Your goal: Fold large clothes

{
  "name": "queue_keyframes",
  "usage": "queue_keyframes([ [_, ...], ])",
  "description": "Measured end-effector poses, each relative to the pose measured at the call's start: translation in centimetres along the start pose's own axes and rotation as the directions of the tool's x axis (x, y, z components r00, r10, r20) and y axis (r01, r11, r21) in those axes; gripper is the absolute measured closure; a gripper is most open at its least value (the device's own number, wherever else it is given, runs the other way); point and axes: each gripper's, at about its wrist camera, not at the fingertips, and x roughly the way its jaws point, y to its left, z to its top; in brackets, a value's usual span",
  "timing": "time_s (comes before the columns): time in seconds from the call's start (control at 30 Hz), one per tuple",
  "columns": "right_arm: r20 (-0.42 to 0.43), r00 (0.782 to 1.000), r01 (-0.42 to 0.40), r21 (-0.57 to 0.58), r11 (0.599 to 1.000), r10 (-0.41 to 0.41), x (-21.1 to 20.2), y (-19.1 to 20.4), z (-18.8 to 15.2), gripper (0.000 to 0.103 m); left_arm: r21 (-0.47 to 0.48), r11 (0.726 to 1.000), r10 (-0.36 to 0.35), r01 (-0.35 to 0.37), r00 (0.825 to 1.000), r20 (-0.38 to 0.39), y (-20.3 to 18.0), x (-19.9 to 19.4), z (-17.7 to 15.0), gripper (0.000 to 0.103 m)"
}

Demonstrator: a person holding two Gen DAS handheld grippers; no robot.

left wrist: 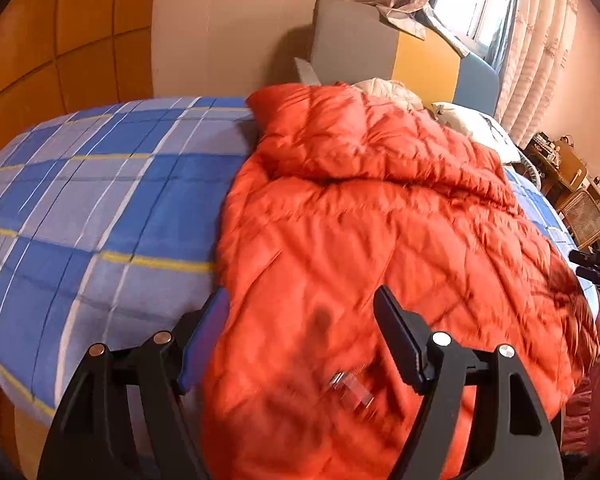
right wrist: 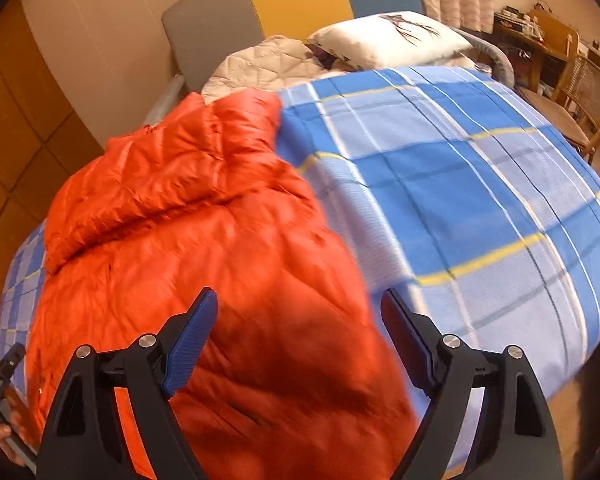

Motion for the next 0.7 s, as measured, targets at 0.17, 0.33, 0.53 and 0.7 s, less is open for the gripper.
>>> queue_keyframes([
  [0.17, -0.053, 0.998, -0.039, 0.011, 0.999, 0.039, -0.1, -2.3, -2.7, 0.017, -0.033, 0.999, 0.0, -0.001, 0.999, -0.037, 2.3, -1.3, -2.7, 0.029],
  [0.33, -0.089, 0.99, -0.108, 0.032, 0.994, 0.111, -0.1, -3.7, -5.0, 0.017, -0.057, 0.998, -0.012, 0.008, 0.998, -0.066, 3.6, -2.3, -5.1, 0.029],
  [0.53, -0.124, 0.979, -0.161, 0.005, 0.987, 0.16, -0.3, -3.4, -6.4, 0.043, -0.102, 0.993, -0.077, 0.067, 0.992, -0.103, 4.2, -3.1, -7.3, 0.036],
  [0.7, -0.147, 0.974, -0.18, -0.033, 0.983, 0.173, -0.6, -2.9, -6.8, 0.051, -0.136, 0.984, -0.138, 0.118, 0.979, -0.148, 4.1, -2.7, -8.7, 0.05],
])
